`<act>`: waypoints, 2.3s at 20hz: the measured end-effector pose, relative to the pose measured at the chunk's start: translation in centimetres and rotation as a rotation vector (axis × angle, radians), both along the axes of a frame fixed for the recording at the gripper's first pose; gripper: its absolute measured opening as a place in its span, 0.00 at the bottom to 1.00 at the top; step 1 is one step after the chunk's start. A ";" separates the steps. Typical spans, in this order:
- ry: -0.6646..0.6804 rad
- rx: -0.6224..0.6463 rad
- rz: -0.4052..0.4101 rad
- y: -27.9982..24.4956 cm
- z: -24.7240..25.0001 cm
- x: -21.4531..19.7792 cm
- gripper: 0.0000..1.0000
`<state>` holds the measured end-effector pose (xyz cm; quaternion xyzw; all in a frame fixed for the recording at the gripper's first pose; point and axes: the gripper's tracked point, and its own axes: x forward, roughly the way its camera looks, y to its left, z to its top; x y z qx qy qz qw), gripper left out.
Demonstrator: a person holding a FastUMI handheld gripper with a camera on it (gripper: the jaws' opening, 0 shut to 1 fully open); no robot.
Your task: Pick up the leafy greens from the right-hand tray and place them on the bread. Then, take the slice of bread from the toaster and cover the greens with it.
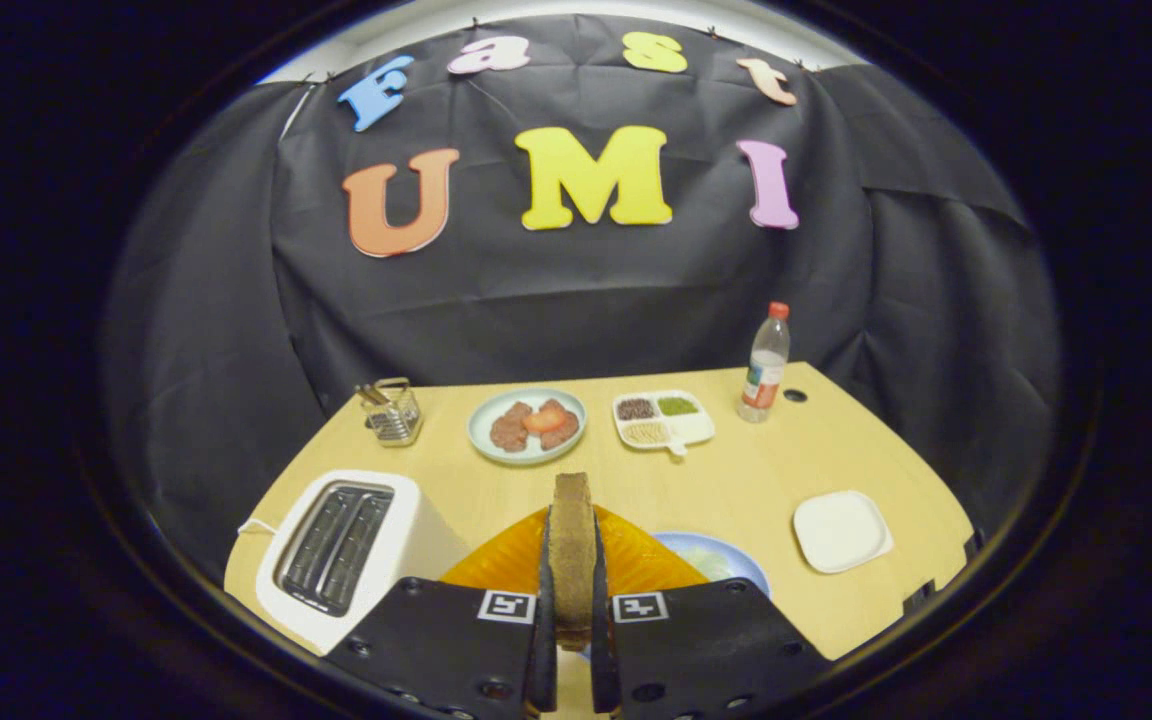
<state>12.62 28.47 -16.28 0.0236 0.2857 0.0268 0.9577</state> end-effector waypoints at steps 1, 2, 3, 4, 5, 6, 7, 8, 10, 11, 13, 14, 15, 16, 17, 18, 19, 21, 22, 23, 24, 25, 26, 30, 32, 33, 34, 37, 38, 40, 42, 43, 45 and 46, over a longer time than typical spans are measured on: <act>0.024 0.015 -0.011 -0.6 -1.3 0.2 0.13; 0.050 0.031 -0.021 -1.0 -2.5 0.3 0.13; 0.073 0.052 -0.027 -1.4 -3.6 0.4 0.13; 0.092 0.078 -0.030 -1.7 -4.4 0.4 0.13; 0.108 0.108 -0.027 -2.0 -4.9 0.3 0.13; 0.119 0.141 -0.022 -2.3 -5.5 0.4 0.14; 0.126 0.162 -0.028 -2.9 -6.0 0.5 0.14; 0.134 0.168 -0.038 -3.9 -6.6 0.5 0.13; 0.132 0.176 -0.038 -5.3 -7.3 0.7 0.13; 0.123 0.183 -0.033 -5.9 -7.4 0.9 0.13; 0.103 0.202 -0.023 -6.8 -7.9 1.1 0.13; 0.099 0.206 -0.020 -7.3 -8.3 1.2 0.13; 0.094 0.206 -0.018 -7.7 -8.8 1.2 0.13; 0.093 0.205 -0.014 -8.0 -9.2 1.2 0.13; 0.092 0.200 -0.012 -8.3 -9.7 1.1 0.13; 0.091 0.189 -0.008 -8.7 -10.2 1.0 0.13; 0.090 0.180 0.000 -8.9 -10.5 1.0 0.15; 0.084 0.158 0.024 -9.1 -10.9 0.7 0.15; 0.071 0.130 0.031 -9.3 -11.1 0.8 0.18; 0.060 0.099 0.040 -9.5 -11.1 0.6 0.21; 0.053 0.068 0.046 -9.6 -11.2 0.4 0.21; 0.038 0.033 0.049 -9.8 -11.2 0.2 0.21; 0.022 0.003 0.055 -9.8 -11.1 0.1 0.28; -0.017 -0.081 0.058 -10.0 -10.9 -0.6 0.32; -0.018 -0.102 0.060 -10.3 -11.3 -0.7 0.38; -0.008 -0.105 0.051 -10.6 -11.5 -0.7 0.39; 0.003 -0.111 0.019 -11.3 -11.6 -0.8 0.43; 0.011 -0.181 -0.024 -12.1 -11.1 -1.1 0.53; 0.004 -0.190 -0.020 -12.0 -10.9 -1.2 0.56; -0.025 -0.182 -0.023 -12.2 -9.5 -1.7 0.63; -0.061 -0.169 -0.024 -12.2 -7.5 -2.4 0.69; -0.087 -0.167 -0.028 -12.3 -6.2 -2.7 0.71; -0.153 -0.158 -0.030 -12.3 -2.9 -3.6 0.73; -0.191 -0.151 -0.029 -12.2 -0.9 -4.1 0.75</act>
